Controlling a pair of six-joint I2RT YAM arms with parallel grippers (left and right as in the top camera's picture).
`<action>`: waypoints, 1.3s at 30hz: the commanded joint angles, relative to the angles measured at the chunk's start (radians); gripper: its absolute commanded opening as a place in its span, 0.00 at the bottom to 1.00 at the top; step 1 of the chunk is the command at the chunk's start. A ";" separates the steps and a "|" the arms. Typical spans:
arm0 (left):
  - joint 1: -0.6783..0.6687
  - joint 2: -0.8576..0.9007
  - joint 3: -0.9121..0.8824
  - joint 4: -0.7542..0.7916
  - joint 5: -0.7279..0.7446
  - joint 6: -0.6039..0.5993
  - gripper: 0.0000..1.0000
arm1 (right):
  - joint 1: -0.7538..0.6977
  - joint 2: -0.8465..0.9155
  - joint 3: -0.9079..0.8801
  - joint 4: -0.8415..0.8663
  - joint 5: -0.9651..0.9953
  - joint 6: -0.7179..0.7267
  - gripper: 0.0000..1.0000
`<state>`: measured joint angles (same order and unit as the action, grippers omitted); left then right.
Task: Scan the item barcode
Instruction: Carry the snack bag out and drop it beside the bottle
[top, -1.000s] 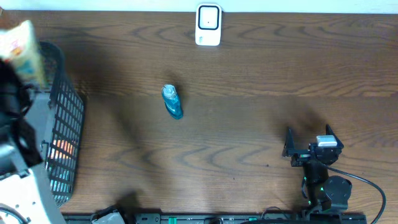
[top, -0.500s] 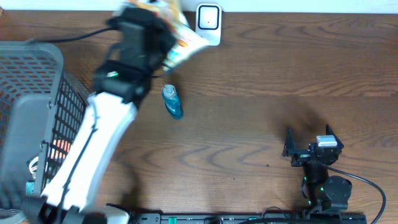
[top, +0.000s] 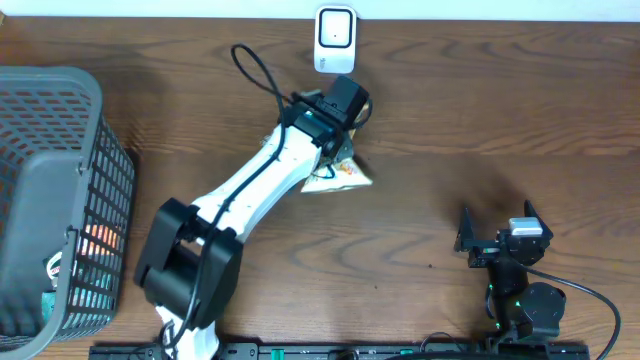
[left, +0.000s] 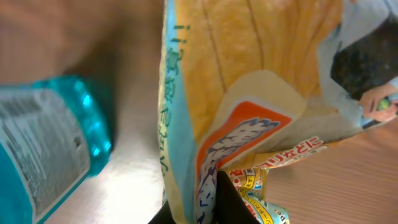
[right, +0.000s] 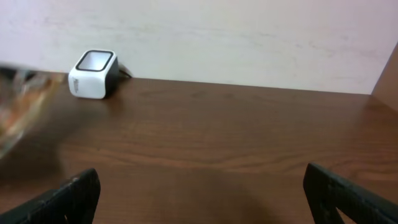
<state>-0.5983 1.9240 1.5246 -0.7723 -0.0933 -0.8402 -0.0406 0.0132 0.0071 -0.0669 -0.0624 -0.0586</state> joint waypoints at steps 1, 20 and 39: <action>-0.002 0.062 0.011 -0.035 -0.006 -0.138 0.08 | 0.007 -0.002 -0.002 -0.004 0.011 0.002 0.99; -0.054 -0.162 0.140 -0.107 -0.043 0.148 0.99 | 0.007 -0.002 -0.002 -0.004 0.011 0.002 0.99; 0.591 -0.658 0.185 -0.215 -0.482 0.112 0.98 | 0.007 -0.002 -0.002 -0.004 0.011 0.001 0.99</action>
<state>-0.1486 1.2892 1.7088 -0.9600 -0.5556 -0.6918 -0.0406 0.0128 0.0071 -0.0673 -0.0586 -0.0589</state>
